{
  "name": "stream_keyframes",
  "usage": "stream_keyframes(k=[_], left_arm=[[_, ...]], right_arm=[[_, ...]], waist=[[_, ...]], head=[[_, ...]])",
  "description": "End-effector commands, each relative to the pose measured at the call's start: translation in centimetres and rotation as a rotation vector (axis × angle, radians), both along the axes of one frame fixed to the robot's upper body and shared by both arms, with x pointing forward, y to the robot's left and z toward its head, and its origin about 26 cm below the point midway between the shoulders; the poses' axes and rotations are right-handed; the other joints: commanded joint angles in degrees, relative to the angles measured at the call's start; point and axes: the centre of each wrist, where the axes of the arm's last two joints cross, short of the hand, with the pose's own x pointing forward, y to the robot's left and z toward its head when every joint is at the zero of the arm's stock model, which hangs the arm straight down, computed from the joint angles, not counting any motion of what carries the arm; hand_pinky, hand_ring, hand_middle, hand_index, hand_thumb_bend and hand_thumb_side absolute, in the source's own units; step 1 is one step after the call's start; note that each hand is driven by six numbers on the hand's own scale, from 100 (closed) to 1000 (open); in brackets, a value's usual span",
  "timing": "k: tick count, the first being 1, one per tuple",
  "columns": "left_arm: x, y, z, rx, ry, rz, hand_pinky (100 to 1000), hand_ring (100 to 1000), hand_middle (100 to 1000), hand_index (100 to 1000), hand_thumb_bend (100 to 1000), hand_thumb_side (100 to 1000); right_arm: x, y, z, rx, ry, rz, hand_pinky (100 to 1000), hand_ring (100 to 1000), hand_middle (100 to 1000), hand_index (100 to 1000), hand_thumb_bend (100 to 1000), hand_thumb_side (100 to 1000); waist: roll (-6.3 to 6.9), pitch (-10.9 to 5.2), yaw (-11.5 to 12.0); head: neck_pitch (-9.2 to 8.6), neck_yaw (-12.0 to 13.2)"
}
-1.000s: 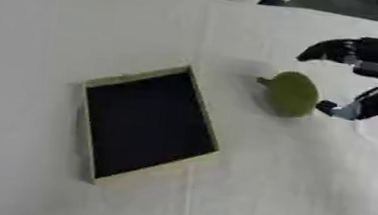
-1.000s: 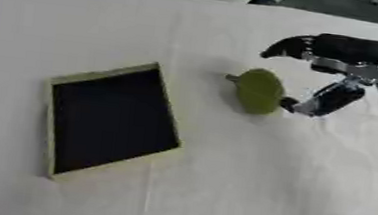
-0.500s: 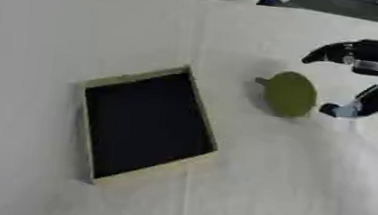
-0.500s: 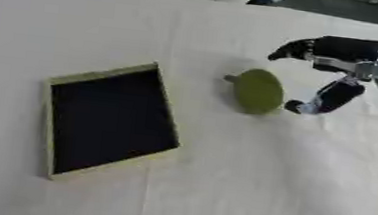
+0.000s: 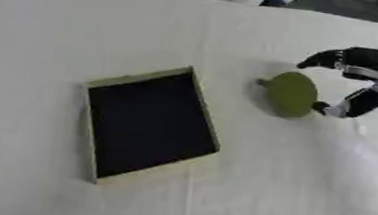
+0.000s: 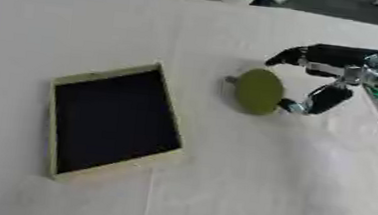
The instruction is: Pick up objects on the table and place them in the box.
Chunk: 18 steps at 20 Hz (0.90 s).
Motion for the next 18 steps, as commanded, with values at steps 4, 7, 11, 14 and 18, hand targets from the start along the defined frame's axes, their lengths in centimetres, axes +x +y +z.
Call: stream_keyframes(k=[4,7,11,14,18], left_arm=[[-0.4,-0.2,0.9,0.025,-0.029,-0.007,499,643,640,663,100,495],[-0.4,-0.2,0.9,0.024,-0.032,-0.008,500,643,640,663,100,495],[-0.4,-0.2,0.9,0.024,-0.031,-0.009,500,644,640,663,100,497],[-0.4,-0.2,1.0,0.024,-0.032,-0.009,500,644,639,663,100,496],[-0.4,-0.2,1.0,0.025,-0.031,-0.010,499,645,639,663,100,498]], right_arm=[[0.5,0.2,0.9,-0.078,0.026,0.045,920,960,898,987,243,404],[0.7,0.5,0.4,-0.090,0.043,0.051,918,958,890,980,233,407],[0.9,0.6,-0.1,-0.067,0.074,0.074,905,931,799,899,194,288],[1.0,0.4,-0.3,-0.028,0.098,0.071,886,893,738,828,195,126],[0.7,0.1,-0.1,0.007,0.106,0.070,801,806,703,801,301,124]], waist=[[0.27,-1.23,0.12],[0.29,-1.16,0.21],[0.31,-1.13,0.15],[0.33,-1.13,0.13],[0.33,-1.11,0.05]], head=[[-0.54,-0.20],[-0.47,-0.21],[-0.19,-0.02],[-0.03,0.12],[0.03,0.39]])
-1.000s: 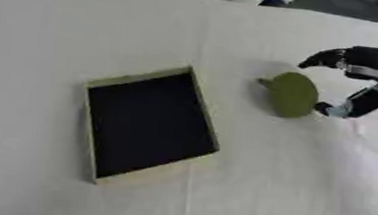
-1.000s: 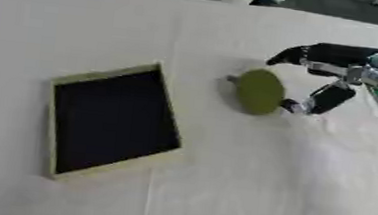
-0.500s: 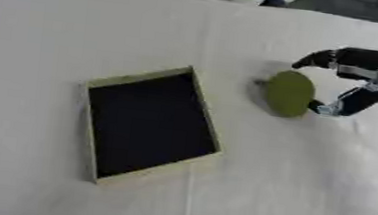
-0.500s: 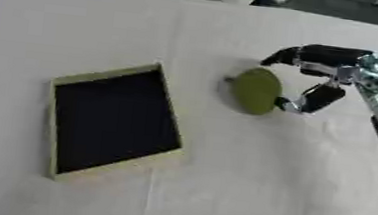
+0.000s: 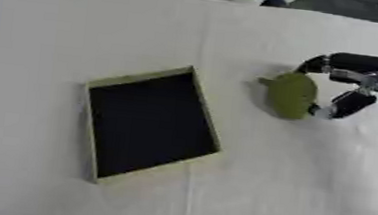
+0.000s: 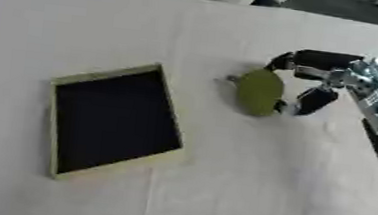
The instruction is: Pick up objects on the table and place them in the box.
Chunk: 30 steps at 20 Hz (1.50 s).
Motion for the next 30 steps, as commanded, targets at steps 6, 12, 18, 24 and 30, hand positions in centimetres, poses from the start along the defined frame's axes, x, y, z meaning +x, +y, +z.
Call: stream_keyframes(k=[6,12,18,24,30], left_arm=[[-0.4,-0.1,1.0,0.023,-0.031,-0.005,500,646,639,663,100,499],[-0.4,-0.1,1.0,0.025,-0.030,-0.004,499,647,638,663,100,501],[-0.4,-0.1,1.0,0.024,-0.031,-0.004,499,648,637,663,100,502],[-0.4,-0.1,1.0,0.025,-0.028,-0.001,499,649,636,663,100,502],[-0.4,-0.1,1.0,0.024,-0.027,-0.004,499,650,636,663,100,503]], right_arm=[[-0.6,-0.7,1.1,-0.029,-0.004,0.083,737,727,625,747,208,251],[-1.7,-0.2,1.7,0.119,-0.109,0.144,654,619,547,685,100,211],[-2.4,0.3,2.1,0.191,-0.171,0.168,593,553,496,632,100,196],[-4.0,1.1,4.8,0.304,-0.313,0.242,572,533,473,611,100,155],[-5.7,3.7,6.8,0.398,-0.423,0.302,565,526,461,596,100,125]], waist=[[0.33,-1.10,-0.05],[0.34,-1.09,-0.12],[0.34,-1.09,-0.09],[0.39,-1.12,-0.29],[0.33,-1.18,-0.13]], head=[[-0.10,0.44],[-0.09,0.61],[-0.11,0.62],[-0.05,0.96],[0.01,1.07]])
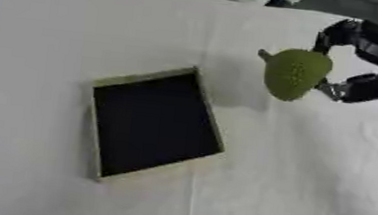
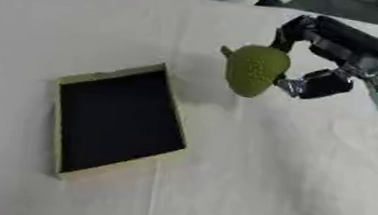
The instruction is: Pick up objects on the table and place them in the box.
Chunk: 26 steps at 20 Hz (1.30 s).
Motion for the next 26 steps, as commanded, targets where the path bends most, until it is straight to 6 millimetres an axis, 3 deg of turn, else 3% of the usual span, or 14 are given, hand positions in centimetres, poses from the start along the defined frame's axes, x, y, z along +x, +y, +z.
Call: stream_keyframes(k=[1,8,9,12,17,26], left_arm=[[-0.4,-0.1,0.9,0.023,-0.029,-0.003,499,650,635,663,100,503],[-0.3,-0.3,0.9,0.019,-0.029,-0.010,500,651,634,663,100,500],[-0.3,-0.3,0.9,0.018,-0.029,-0.011,501,651,634,663,100,500],[-0.3,-0.3,0.9,0.014,-0.032,-0.013,502,651,633,663,100,498],[-0.3,-0.4,1.1,0.011,-0.040,-0.017,504,651,631,663,100,493],[-0.2,-0.6,1.1,0.010,-0.046,-0.025,504,651,630,663,100,492]], right_arm=[[-1.5,0.8,2.9,0.033,-0.111,0.022,570,526,464,597,100,128],[-2.7,6.8,5.5,0.046,-0.252,0.112,582,531,472,593,100,140],[-2.8,7.6,5.7,0.050,-0.259,0.123,591,537,474,594,113,185],[-2.8,10.0,5.8,0.034,-0.266,0.156,573,533,472,589,100,151],[-2.2,12.9,4.6,-0.022,-0.246,0.188,583,541,471,589,100,171],[0.2,16.3,0.7,-0.070,-0.163,0.161,566,538,467,587,100,189]], waist=[[0.25,-1.23,0.05],[0.33,-1.56,0.31],[0.34,-1.59,0.32],[0.29,-1.65,0.46],[0.22,-1.74,0.57],[0.32,-1.67,0.68]], head=[[0.04,0.20],[0.18,0.14],[0.17,0.10],[0.24,-0.06],[0.39,-0.26],[0.51,-0.96]])
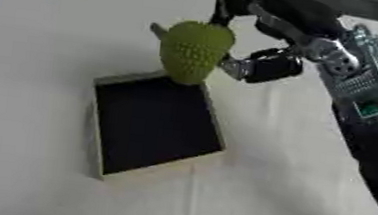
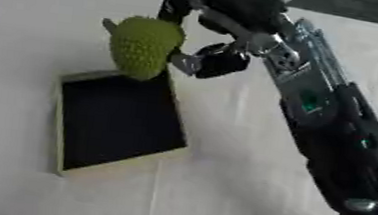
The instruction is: Pick up objects on the table and place them in the box.
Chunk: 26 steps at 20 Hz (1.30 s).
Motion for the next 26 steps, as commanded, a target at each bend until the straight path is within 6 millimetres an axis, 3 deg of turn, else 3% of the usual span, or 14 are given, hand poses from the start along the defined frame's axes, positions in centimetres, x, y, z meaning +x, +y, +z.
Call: stream_keyframes(k=[1,10,13,15,16,17,18,20,26], left_arm=[[-0.4,-0.2,1.0,0.022,-0.036,-0.006,504,651,630,663,100,492],[-0.3,-0.4,1.1,0.020,-0.040,-0.012,505,651,628,664,100,491],[-0.3,-0.4,1.1,0.020,-0.040,-0.013,504,651,628,664,100,492],[-0.3,-0.4,1.1,0.022,-0.038,-0.013,504,651,628,664,100,492],[-0.3,-0.4,1.1,0.023,-0.038,-0.013,504,651,628,664,100,493],[-0.3,-0.4,1.1,0.023,-0.037,-0.013,504,651,628,664,100,493],[-0.3,-0.4,1.1,0.024,-0.037,-0.013,504,652,628,664,100,493],[-0.3,-0.4,1.1,0.026,-0.034,-0.013,503,652,628,664,100,494],[-0.3,-0.3,1.0,0.028,-0.031,-0.013,503,653,627,663,100,495]], right_arm=[[0.4,1.1,-0.4,-0.030,-0.013,-0.004,569,539,468,588,100,198],[1.9,2.7,-4.5,-0.213,0.018,-0.032,635,608,542,661,100,321],[2.3,2.7,-5.7,-0.289,0.027,-0.045,698,722,700,773,100,354],[2.4,2.8,-6.2,-0.333,0.018,-0.042,755,789,792,844,191,374],[2.4,2.8,-6.3,-0.352,0.009,-0.038,794,830,833,876,256,364],[2.4,2.8,-6.4,-0.367,-0.001,-0.034,794,830,833,876,256,364],[2.4,2.9,-6.4,-0.380,-0.010,-0.029,842,878,871,912,322,315],[2.3,2.9,-6.4,-0.399,-0.029,-0.007,855,890,869,922,353,244],[2.0,2.0,-5.7,-0.396,-0.060,0.035,830,861,838,909,306,118]], waist=[[0.39,-1.42,0.15],[0.34,-1.41,0.33],[0.30,-1.41,0.33],[0.29,-1.42,0.27],[0.30,-1.43,0.25],[0.31,-1.43,0.23],[0.31,-1.43,0.21],[0.32,-1.42,0.15],[0.33,-1.49,0.00]], head=[[0.04,-0.41],[0.05,-0.51],[-0.03,-0.29],[0.00,-0.15],[-0.02,-0.11],[-0.04,-0.08],[-0.06,-0.07],[-0.04,-0.05],[-1.15,0.51]])
